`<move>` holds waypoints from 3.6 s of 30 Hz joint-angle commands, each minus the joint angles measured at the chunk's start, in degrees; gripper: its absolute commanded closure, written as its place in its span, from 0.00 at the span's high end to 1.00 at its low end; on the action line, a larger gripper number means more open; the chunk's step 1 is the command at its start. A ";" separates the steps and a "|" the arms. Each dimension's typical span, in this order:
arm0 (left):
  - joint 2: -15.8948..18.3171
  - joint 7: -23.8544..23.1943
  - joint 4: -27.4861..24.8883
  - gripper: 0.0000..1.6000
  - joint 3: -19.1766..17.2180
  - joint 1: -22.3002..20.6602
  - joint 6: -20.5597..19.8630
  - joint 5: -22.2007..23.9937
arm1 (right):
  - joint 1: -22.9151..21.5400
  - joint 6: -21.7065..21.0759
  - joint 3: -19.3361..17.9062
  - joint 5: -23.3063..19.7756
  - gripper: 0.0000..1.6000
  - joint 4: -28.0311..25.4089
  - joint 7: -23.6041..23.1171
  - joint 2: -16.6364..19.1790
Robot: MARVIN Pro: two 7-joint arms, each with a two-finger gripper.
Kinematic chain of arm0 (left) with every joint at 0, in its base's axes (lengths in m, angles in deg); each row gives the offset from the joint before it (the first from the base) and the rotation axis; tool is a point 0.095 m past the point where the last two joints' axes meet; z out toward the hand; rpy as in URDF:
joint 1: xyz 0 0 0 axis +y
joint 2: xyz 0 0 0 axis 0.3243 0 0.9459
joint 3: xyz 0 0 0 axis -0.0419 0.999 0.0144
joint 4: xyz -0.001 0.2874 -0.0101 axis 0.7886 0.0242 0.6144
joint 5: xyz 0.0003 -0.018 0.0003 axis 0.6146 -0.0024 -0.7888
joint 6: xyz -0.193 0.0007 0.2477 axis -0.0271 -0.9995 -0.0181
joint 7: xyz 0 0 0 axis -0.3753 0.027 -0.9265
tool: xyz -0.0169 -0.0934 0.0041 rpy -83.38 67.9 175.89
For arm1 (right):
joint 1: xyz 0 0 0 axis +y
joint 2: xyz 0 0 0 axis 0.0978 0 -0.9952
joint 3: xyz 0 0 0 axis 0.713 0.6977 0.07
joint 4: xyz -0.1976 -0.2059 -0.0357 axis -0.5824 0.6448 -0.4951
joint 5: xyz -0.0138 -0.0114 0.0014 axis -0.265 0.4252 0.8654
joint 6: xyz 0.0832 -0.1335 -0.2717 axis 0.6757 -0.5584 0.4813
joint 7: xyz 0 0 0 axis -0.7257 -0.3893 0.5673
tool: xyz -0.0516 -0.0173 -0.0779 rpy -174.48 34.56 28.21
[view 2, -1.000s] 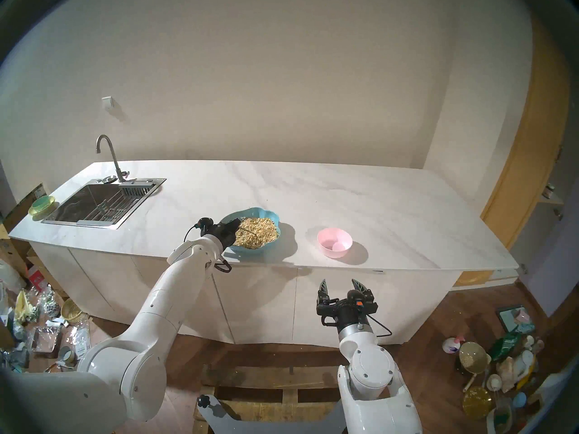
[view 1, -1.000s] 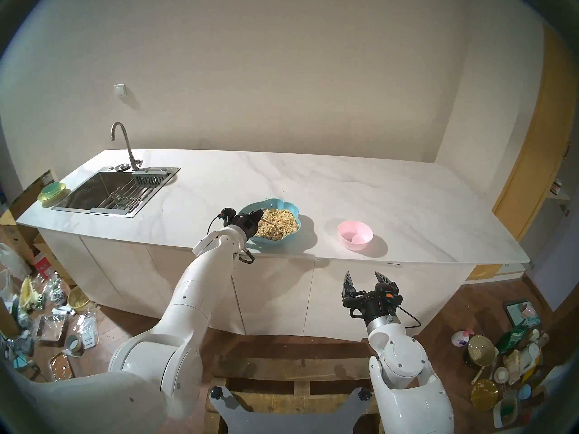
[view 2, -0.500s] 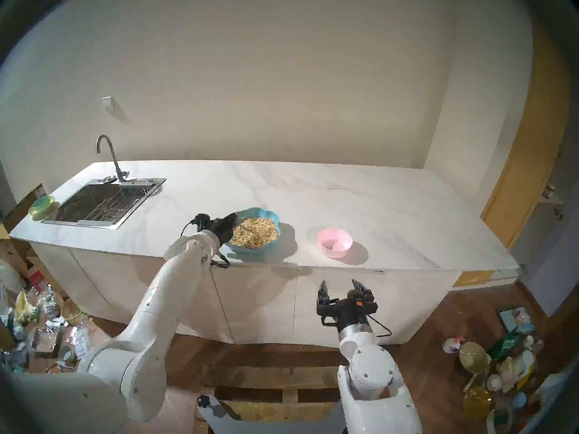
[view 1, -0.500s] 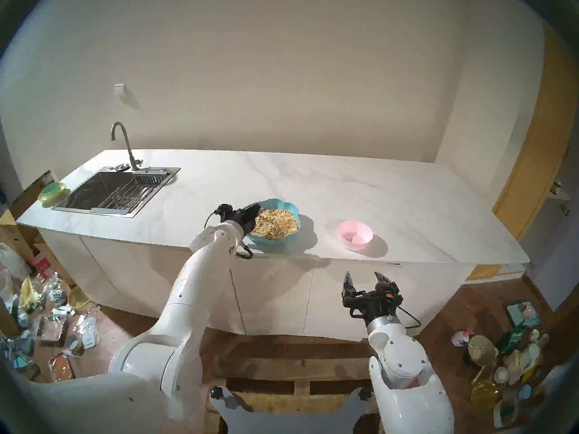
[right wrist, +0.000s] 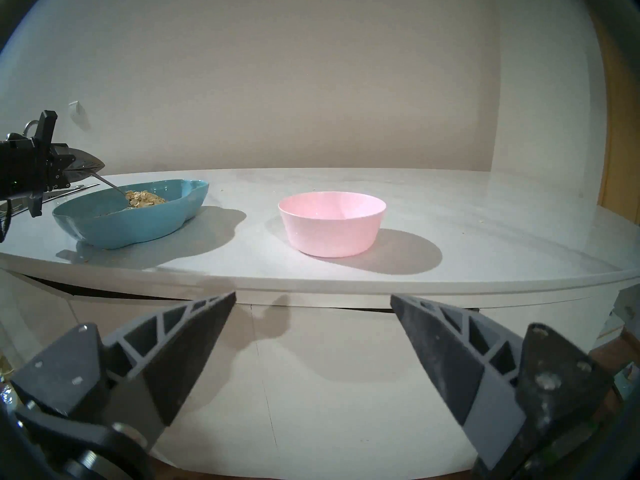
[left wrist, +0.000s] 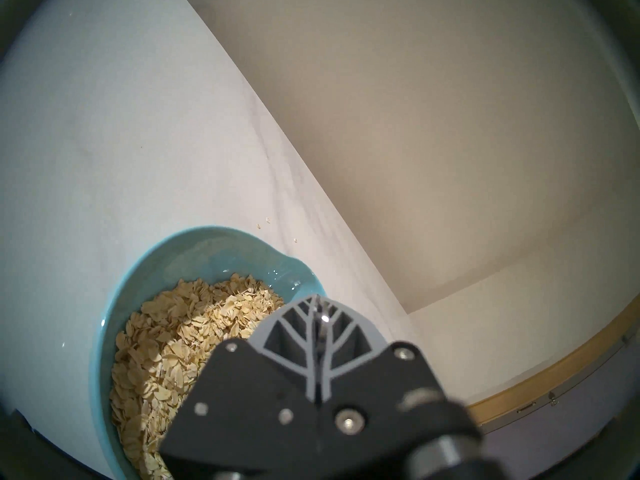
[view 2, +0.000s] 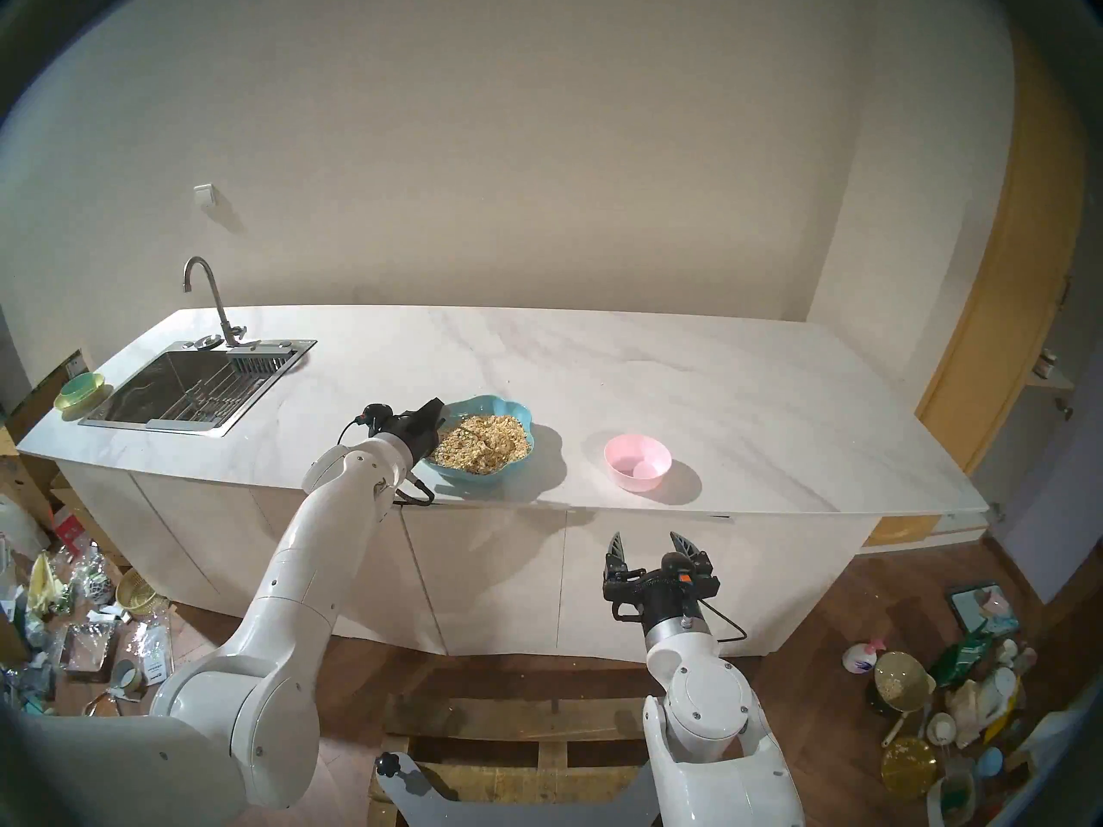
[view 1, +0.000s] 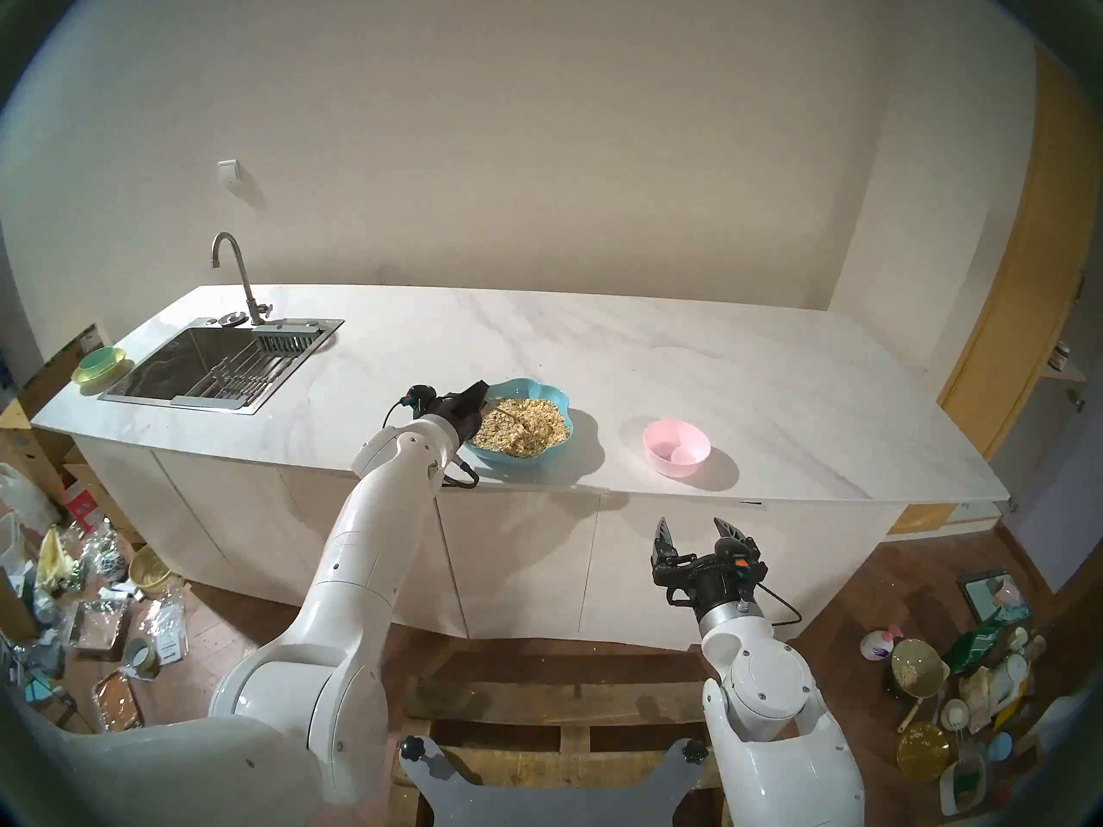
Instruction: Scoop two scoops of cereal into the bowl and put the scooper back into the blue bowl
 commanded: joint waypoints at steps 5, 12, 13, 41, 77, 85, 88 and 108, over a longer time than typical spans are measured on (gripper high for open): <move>0.08 -0.14 -4.03 0.00 -1.23 -1.01 -1.66 1.64 | -0.29 0.21 0.04 -0.14 1.00 -1.43 0.02 -0.17; -0.24 0.27 -5.29 0.00 -1.44 -1.06 -3.37 2.49 | -0.30 0.22 0.04 -0.14 1.00 -1.42 0.02 -0.17; -0.47 0.43 -5.43 0.00 -1.72 -1.03 -3.85 3.02 | -0.30 0.21 0.04 -0.14 1.00 -1.42 0.02 -0.17; -3.43 8.30 -6.33 0.00 -6.47 -1.34 -10.35 8.55 | -0.29 0.21 0.04 -0.14 1.00 -1.43 0.02 -0.17; -8.37 8.60 2.29 0.00 3.18 -11.01 -8.07 4.85 | -0.35 0.27 0.04 -0.12 1.00 -1.32 0.01 -0.17; -11.12 8.09 9.11 0.00 5.31 -15.23 -6.31 4.36 | -0.38 0.28 0.04 -0.10 1.00 -1.27 0.01 -0.17; -12.34 7.82 12.15 0.00 6.15 -17.13 -5.43 4.07 | -0.39 0.29 0.04 -0.09 1.00 -1.25 0.00 -0.17; -18.64 2.09 36.47 0.00 10.56 -30.65 0.92 2.12 | -0.39 0.29 0.03 -0.09 1.00 -1.25 0.00 -0.17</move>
